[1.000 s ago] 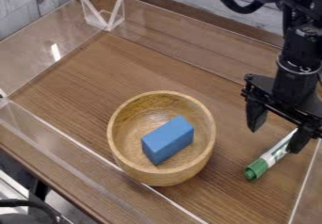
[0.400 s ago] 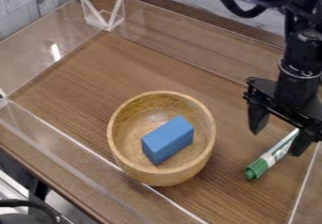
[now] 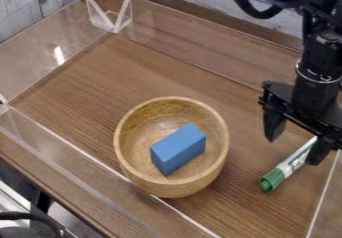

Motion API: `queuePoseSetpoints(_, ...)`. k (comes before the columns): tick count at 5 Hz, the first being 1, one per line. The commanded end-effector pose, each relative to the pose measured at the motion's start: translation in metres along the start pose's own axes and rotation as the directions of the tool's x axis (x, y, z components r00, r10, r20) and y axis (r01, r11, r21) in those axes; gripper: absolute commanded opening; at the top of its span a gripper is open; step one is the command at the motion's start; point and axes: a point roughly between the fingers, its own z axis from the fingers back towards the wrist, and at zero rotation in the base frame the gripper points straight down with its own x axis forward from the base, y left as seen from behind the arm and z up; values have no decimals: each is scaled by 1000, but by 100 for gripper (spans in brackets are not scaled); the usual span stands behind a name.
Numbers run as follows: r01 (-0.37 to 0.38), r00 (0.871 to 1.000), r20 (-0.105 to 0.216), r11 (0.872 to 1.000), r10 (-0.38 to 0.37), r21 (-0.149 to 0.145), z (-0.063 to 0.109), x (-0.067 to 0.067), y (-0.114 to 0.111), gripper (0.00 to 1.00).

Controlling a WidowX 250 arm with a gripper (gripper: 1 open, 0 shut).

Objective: Put the green marker in the brown bowl

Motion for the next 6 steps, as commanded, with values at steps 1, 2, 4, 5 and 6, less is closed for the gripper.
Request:
queuePoseSetpoints(1, 18, 999, 42, 1000, -18, -4, 10, 5, -4, 100)
queuePoseSetpoints(2, 21, 999, 47, 1000, -21, -3, 10, 6, -4, 100)
queuePoseSetpoints(4, 30, 999, 40, 1000, -29, -7, 2, 2, -6, 100)
queuePoseSetpoints(5, 36, 999, 33, 999, -35, -11, -5, -1, -7, 100)
queuePoseSetpoints(6, 48, 998, 34, 999, -48, -16, -13, -5, -8, 100)
